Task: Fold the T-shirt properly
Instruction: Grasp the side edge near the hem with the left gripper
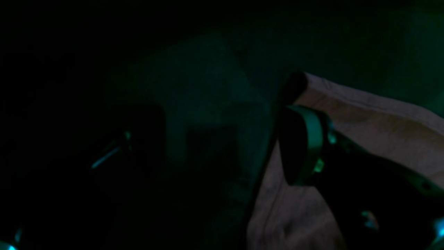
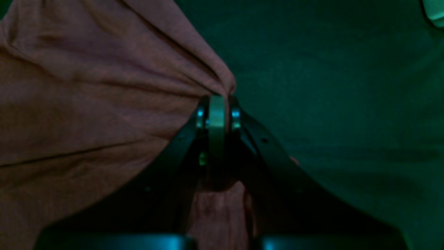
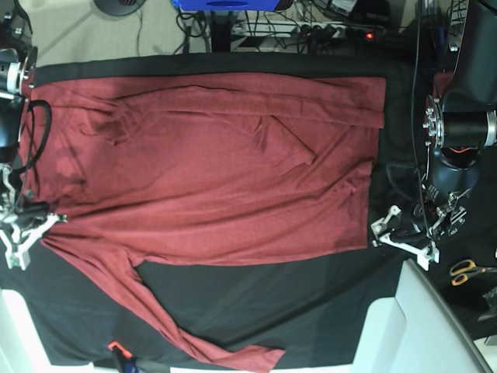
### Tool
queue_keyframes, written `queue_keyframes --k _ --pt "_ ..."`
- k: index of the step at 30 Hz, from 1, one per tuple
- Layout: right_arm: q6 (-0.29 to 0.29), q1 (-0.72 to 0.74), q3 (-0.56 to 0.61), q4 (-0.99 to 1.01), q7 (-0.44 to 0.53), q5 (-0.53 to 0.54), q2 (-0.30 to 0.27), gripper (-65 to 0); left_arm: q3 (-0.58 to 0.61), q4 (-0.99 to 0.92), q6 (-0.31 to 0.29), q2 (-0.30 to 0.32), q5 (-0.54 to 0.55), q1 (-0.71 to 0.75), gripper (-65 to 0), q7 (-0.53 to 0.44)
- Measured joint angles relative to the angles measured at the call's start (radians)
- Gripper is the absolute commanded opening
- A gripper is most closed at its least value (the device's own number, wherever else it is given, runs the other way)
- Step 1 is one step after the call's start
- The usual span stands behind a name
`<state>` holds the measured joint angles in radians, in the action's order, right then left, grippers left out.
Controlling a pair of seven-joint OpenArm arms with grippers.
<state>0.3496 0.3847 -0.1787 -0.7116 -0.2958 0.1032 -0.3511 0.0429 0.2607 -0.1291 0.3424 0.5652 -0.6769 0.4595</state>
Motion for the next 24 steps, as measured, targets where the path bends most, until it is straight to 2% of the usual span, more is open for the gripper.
queue_keyframes --k 3,8,18,22,24 --pt "0.000 0.000 0.000 0.000 0.000 0.000 0.000 -65.0 0.000 0.027 -0.081 -0.022 0.003 0.010 -16.6 0.008" --pt "0.000 0.000 0.000 0.000 0.001 0.000 -0.001 -65.0 0.000 0.030 -0.081 -0.068 0.007 0.002 -16.6 0.004" --pt "0.000 0.000 0.000 0.000 0.001 0.000 0.000 -65.0 0.000 0.030 -0.079 -0.076 0.007 0.003 -16.6 0.000" --pt "0.000 0.000 -0.001 0.000 0.004 0.000 0.002 -65.0 0.000 0.032 -0.084 -0.074 0.015 0.024 -16.9 -0.035" --pt "0.000 0.000 -0.001 0.000 0.003 0.000 0.002 -65.0 0.000 0.035 -0.081 -0.081 0.014 0.031 -20.6 -0.054"
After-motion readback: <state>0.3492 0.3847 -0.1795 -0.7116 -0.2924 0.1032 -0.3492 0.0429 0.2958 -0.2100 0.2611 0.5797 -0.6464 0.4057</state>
